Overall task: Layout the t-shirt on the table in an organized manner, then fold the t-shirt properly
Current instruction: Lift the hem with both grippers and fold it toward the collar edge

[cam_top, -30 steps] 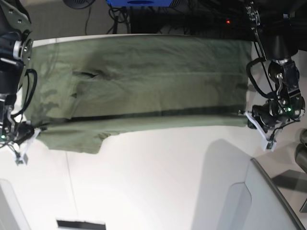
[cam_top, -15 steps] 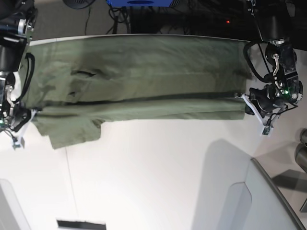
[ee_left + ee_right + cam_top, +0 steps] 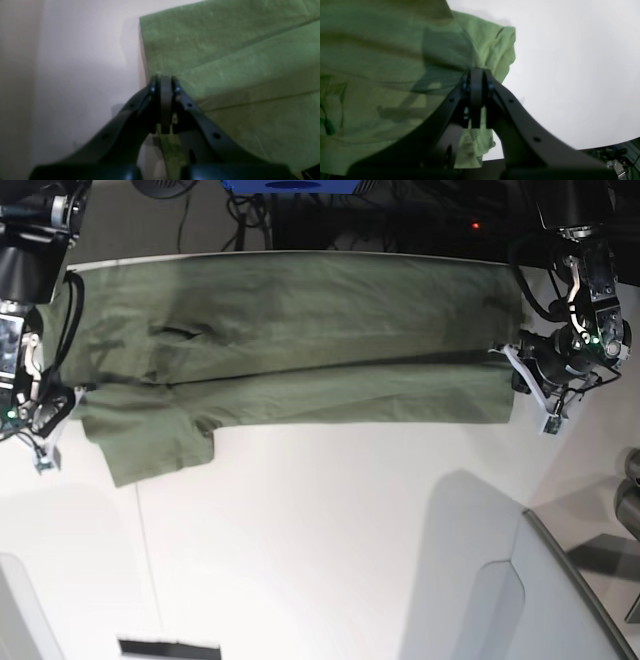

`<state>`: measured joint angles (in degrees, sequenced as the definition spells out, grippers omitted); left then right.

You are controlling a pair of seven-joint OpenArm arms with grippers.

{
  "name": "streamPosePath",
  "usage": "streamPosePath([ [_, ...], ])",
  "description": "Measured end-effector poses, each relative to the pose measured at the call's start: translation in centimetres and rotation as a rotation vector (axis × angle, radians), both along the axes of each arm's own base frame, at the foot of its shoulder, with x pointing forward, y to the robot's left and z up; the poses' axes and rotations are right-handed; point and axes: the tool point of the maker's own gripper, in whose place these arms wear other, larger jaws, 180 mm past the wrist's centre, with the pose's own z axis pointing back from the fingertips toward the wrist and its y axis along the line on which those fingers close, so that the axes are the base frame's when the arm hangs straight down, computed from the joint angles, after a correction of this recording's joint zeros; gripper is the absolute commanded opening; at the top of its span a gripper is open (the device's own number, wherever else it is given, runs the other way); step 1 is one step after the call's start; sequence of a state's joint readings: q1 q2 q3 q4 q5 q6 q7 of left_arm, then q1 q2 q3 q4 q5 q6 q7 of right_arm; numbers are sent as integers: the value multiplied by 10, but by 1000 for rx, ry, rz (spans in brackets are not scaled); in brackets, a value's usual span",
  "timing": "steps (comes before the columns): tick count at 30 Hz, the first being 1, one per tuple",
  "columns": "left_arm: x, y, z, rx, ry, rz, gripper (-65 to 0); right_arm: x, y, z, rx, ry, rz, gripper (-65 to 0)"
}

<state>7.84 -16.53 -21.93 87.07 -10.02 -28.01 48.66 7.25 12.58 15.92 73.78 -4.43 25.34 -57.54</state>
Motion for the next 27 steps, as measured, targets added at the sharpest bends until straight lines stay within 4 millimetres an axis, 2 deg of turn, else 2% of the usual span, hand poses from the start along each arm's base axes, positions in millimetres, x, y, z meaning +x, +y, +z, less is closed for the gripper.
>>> streamPosePath([
  [3, -10, 11, -1, -5, 3, 44, -650, -10, 5, 0, 0, -2, 9, -650],
  [6, -17, 19, -2, 13, 18, 56, -650, -20, 2, -2, -13, 38, 1, -650],
  [11, -27, 16, -6, 9, 37, 51, -650, -18, 2, -1, -13, 28, 4, -650],
  [19, -33, 9, -11, -4, 43, 50, -650, -30, 10, -10, 2, 55, 2, -650],
  [27, -29, 4, 5, 20, -1, 23, -650, -39, 10, -15, 2, 73, 3, -650],
])
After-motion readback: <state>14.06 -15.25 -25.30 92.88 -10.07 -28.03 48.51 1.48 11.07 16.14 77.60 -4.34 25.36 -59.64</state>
